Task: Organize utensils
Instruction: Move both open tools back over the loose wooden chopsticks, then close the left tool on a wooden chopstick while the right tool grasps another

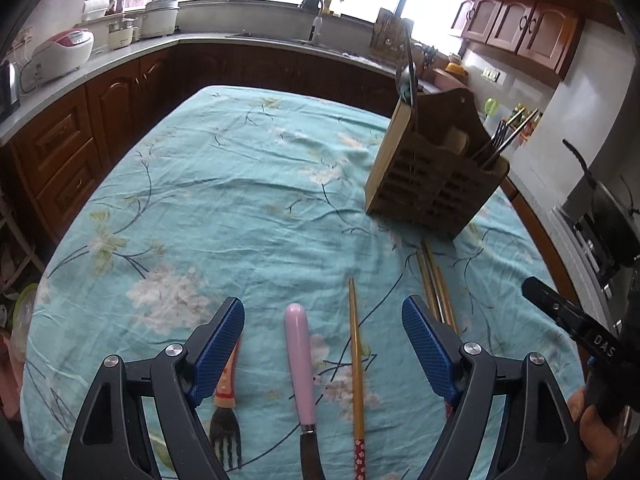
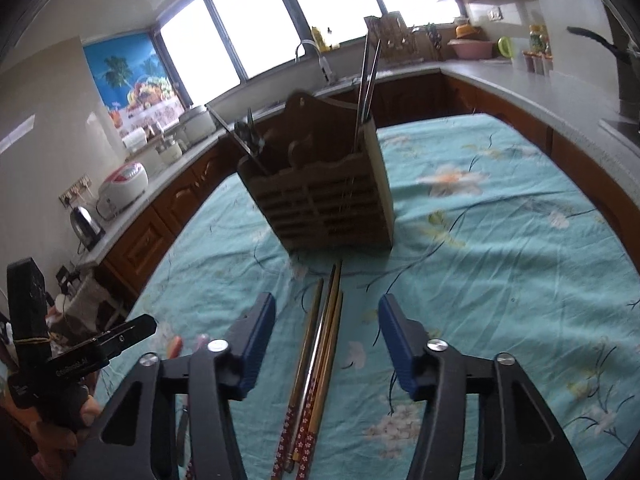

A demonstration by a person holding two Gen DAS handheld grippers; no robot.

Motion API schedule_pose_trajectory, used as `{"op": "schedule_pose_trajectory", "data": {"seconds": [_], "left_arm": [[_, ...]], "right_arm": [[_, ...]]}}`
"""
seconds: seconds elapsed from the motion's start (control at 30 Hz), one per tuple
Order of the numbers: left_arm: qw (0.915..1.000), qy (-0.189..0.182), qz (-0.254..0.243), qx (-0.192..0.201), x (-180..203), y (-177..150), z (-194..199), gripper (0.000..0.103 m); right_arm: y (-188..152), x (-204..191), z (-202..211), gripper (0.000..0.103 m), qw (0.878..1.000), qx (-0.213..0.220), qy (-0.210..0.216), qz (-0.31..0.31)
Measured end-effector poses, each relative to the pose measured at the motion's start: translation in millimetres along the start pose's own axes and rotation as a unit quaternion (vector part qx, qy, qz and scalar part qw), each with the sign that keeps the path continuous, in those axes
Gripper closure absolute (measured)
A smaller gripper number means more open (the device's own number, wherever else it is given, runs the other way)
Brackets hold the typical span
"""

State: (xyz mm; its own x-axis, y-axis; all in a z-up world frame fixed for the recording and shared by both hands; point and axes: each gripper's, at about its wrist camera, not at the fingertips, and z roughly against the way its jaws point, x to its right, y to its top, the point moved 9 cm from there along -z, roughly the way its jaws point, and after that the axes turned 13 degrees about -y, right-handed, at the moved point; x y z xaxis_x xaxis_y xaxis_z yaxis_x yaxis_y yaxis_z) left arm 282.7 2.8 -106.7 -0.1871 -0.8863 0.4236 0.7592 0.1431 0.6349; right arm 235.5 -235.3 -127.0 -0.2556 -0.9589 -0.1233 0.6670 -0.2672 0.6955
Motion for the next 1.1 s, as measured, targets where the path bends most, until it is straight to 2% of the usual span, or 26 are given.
{"op": "schedule_pose_trajectory", "data": {"seconds": [0.37, 0.43, 0.63, 0.77, 0.87, 1.1], "left_arm": [[0.9982, 0.012, -0.020, -0.056, 2.3, -3.9, -50.9, 0.032], [0.9973, 0.012, -0.022, -0.070, 1.1, -6.4, -60.9, 0.038], [0.9955, 0.016, -0.024, -0.090, -3.3, -8.1, -82.4, 0.044], [0.9943, 0.016, -0.030, -0.101, -4.1, -8.8, -94.9, 0.047], [0.9929, 0.016, -0.033, -0.113, -5.6, -9.8, -104.3, 0.054], [0.9913, 0.019, -0.049, -0.121, -1.9, -5.4, -117.8, 0.055]], "right_arm": [[-16.2, -9.7, -41.8, 0.076, 0.998, -0.056, -0.003, 0.019], [-18.6, -11.8, -48.3, 0.077, 0.998, -0.064, -0.002, 0.024], [-25.2, -14.4, -71.6, 0.083, 0.995, -0.090, -0.012, 0.041], [-30.0, -15.3, -84.0, 0.086, 0.992, -0.106, -0.025, 0.057], [-31.3, -14.0, -90.3, 0.088, 0.991, -0.109, -0.042, 0.072], [-26.5, -13.9, -96.3, 0.091, 0.987, -0.116, -0.057, 0.093]]}}
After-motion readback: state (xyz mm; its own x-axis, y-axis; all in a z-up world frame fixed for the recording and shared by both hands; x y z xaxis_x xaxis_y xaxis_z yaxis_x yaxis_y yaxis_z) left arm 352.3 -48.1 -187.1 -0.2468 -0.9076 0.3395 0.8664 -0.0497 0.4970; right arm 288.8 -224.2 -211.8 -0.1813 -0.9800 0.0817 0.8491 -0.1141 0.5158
